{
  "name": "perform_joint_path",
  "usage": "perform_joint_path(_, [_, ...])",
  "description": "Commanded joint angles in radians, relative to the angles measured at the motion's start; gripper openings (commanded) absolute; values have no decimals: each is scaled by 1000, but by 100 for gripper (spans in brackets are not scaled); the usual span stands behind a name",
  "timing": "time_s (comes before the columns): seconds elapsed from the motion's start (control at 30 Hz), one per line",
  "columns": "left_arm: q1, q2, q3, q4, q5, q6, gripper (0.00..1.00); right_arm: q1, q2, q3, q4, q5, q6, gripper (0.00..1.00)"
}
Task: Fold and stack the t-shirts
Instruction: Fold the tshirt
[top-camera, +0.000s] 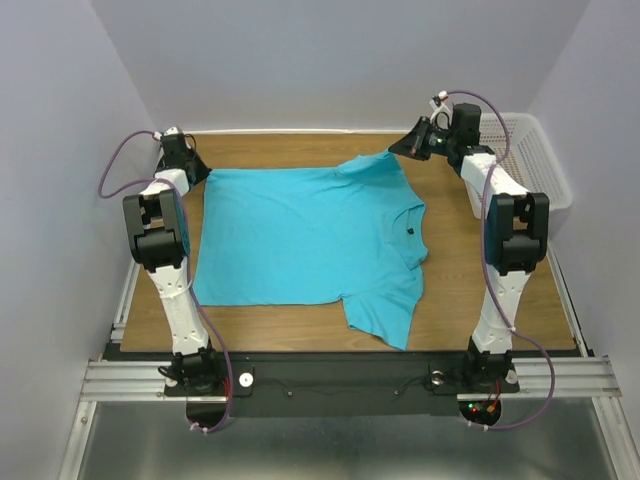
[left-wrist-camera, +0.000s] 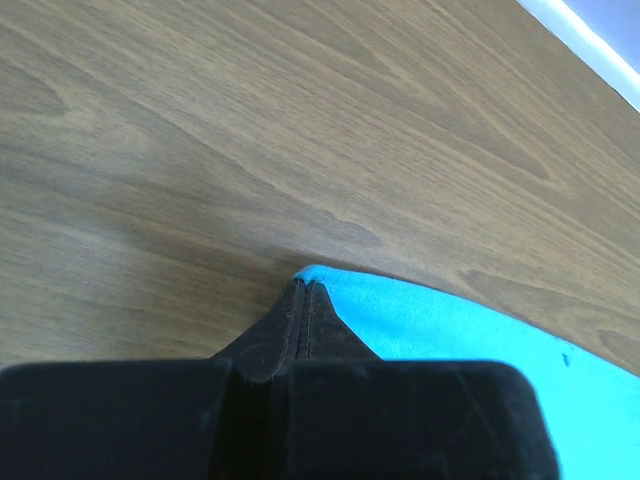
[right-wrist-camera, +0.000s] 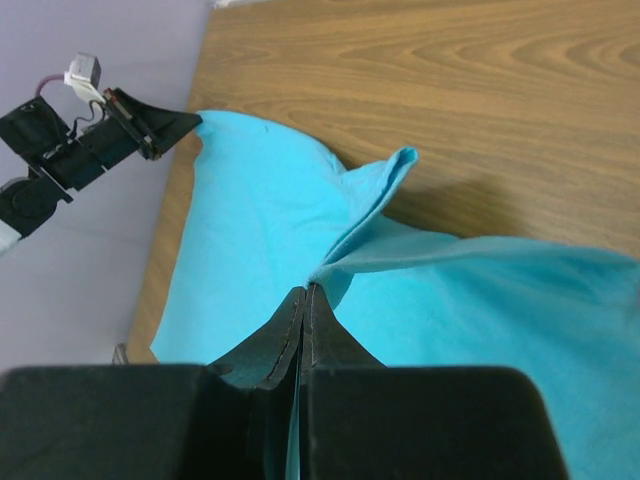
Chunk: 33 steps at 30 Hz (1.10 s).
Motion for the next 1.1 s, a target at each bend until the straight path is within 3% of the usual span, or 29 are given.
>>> perform_joint_path(0.0, [10, -6, 56, 9, 28, 30, 0, 8, -68, -40, 34, -30, -31, 0])
perform_joint_path(1.07, [51, -176, -96, 104, 132, 99, 0, -8, -224, -180, 21, 23, -132, 1])
